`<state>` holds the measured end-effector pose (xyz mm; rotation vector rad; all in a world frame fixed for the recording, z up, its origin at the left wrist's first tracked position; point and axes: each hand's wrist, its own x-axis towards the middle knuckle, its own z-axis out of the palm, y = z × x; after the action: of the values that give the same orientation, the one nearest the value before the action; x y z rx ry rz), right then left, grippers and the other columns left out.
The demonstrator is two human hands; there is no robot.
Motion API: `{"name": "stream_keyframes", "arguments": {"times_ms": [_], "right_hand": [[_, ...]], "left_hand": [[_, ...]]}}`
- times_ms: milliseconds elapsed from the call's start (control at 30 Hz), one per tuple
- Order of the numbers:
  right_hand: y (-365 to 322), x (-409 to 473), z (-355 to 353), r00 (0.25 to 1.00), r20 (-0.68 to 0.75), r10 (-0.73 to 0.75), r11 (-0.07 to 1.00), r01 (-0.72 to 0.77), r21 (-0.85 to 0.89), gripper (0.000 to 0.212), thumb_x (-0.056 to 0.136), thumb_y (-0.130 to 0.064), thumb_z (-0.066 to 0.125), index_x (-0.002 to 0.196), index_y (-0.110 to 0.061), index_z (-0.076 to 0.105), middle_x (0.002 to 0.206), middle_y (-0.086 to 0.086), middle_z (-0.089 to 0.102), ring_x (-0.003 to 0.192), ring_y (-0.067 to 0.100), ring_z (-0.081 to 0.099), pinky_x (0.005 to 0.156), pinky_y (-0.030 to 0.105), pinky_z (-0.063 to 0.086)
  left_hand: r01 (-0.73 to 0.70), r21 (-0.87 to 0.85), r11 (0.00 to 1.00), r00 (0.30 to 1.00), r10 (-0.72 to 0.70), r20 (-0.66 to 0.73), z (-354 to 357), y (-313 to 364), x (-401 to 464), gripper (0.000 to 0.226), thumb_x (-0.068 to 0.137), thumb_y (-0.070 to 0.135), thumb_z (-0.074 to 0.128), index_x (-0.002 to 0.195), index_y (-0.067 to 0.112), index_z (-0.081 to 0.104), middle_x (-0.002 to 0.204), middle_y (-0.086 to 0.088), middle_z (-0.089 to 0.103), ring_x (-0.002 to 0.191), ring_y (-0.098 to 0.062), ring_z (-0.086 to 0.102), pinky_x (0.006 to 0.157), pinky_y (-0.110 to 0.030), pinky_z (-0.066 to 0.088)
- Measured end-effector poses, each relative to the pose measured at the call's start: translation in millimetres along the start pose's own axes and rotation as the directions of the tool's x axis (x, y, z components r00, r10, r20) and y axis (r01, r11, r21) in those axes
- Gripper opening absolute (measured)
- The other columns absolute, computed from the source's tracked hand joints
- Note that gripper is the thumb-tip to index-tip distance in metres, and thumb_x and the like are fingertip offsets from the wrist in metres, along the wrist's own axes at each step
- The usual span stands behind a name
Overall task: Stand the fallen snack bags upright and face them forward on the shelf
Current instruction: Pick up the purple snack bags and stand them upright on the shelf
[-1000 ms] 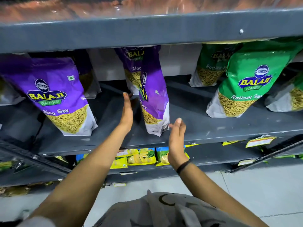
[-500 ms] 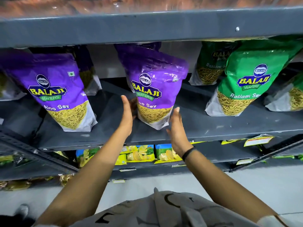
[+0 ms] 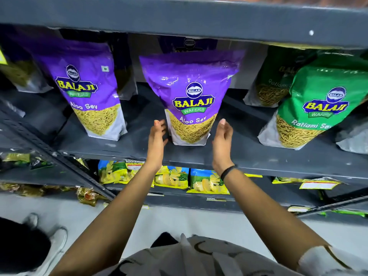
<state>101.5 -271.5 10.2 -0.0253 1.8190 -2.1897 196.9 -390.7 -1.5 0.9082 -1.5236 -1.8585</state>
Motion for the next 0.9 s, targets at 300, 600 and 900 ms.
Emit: {"name": "stream_keyframes", "arguments": {"times_ms": [300, 600, 900], "right_hand": [[35, -71, 48, 0.907, 0.416, -0.067, 0.958, 0.175, -0.227, 0.009, 0.096, -0.014, 0.051, 0.091, -0.014, 0.058, 0.080, 0.001, 0.061, 0.081, 0.016, 0.058, 0.080, 0.035, 0.049], [77, -66, 170, 0.842, 0.518, 0.147, 0.908, 0.093, -0.408, 0.076, 0.079, -0.018, 0.075, 0.142, -0.016, 0.032, 0.128, 0.004, 0.046, 0.123, 0.011, 0.043, 0.103, 0.023, 0.036], [99, -60, 219, 0.902, 0.416, 0.115, 0.818, 0.152, -0.555, 0.073, 0.071, -0.032, 0.080, 0.132, -0.018, 0.042, 0.129, 0.007, 0.061, 0.124, 0.029, 0.054, 0.106, 0.055, 0.039]], "left_hand": [[-0.235, 0.259, 0.937, 0.877, 0.319, -0.360, -104, -5, 7, 0.018, 0.090, 0.008, 0.053, 0.105, -0.002, 0.054, 0.097, -0.006, 0.056, 0.078, 0.010, 0.056, 0.074, -0.014, 0.045], [-0.158, 0.404, 0.901, 0.971, 0.216, -0.101, -233, 17, 62, 0.086, 0.078, -0.006, 0.066, 0.144, 0.003, 0.013, 0.152, -0.020, 0.021, 0.139, -0.029, 0.029, 0.116, -0.044, 0.026], [-0.158, 0.468, 0.869, 0.978, 0.072, 0.195, -263, 22, 118, 0.092, 0.067, 0.000, 0.078, 0.139, 0.006, 0.021, 0.139, -0.006, 0.040, 0.128, -0.021, 0.041, 0.096, -0.021, 0.037]]}}
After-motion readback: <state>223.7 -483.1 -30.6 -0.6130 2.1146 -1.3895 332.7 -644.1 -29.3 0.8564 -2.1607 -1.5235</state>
